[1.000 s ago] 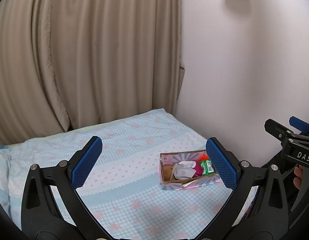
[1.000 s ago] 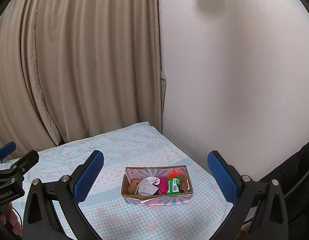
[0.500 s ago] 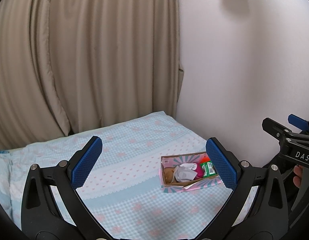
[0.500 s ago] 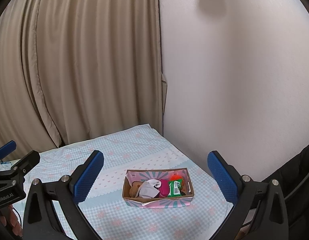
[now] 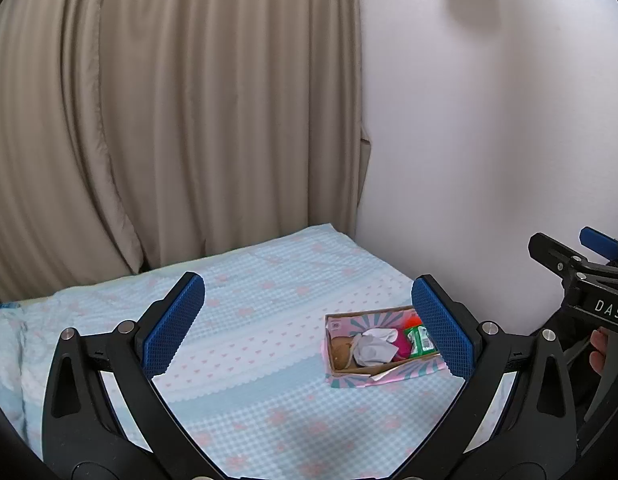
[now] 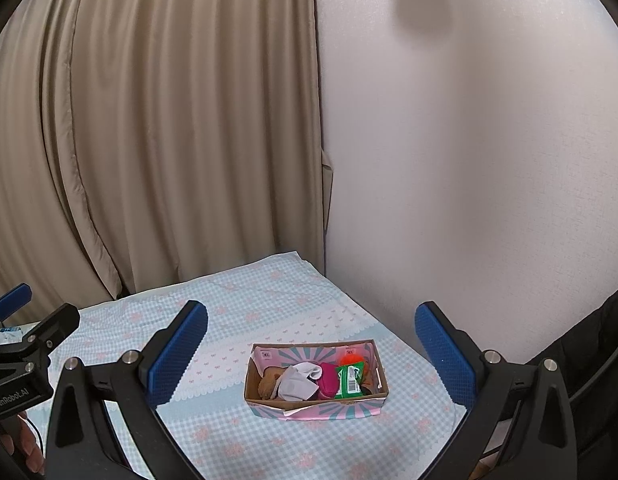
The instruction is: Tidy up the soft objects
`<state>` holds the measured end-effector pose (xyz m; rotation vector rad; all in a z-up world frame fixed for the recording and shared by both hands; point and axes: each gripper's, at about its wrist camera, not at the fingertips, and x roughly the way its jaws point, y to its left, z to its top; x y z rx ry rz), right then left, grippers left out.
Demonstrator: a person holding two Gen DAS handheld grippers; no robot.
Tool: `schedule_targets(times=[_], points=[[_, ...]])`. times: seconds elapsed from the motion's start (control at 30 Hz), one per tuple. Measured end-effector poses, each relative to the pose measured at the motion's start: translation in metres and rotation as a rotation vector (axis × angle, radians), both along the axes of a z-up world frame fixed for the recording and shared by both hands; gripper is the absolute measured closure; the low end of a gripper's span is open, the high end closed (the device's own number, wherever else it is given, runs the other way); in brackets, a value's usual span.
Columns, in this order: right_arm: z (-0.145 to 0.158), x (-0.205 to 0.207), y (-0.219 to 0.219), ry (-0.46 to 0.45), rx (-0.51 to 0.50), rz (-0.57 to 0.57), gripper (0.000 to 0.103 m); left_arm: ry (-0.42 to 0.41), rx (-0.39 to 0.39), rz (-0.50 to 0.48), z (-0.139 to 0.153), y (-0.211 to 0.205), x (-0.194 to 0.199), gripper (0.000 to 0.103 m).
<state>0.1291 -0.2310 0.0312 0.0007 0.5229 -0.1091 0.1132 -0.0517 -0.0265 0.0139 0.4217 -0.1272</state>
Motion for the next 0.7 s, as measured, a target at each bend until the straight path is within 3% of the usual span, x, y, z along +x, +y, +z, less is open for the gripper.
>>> schedule_targets(times=[0.5, 0.7], points=[[0.0001, 0.0011, -0.0001, 0.0, 0.002, 0.0, 0.0, -0.034, 0.03, 0.036, -0.0017, -0.0012, -0.0042, 0.0], [-0.0012, 0.0077, 0.0031, 0.009, 0.0, 0.006, 0.0, -0.013, 0.026, 0.04, -0.0073, -0.0001, 0.0019, 0.0]])
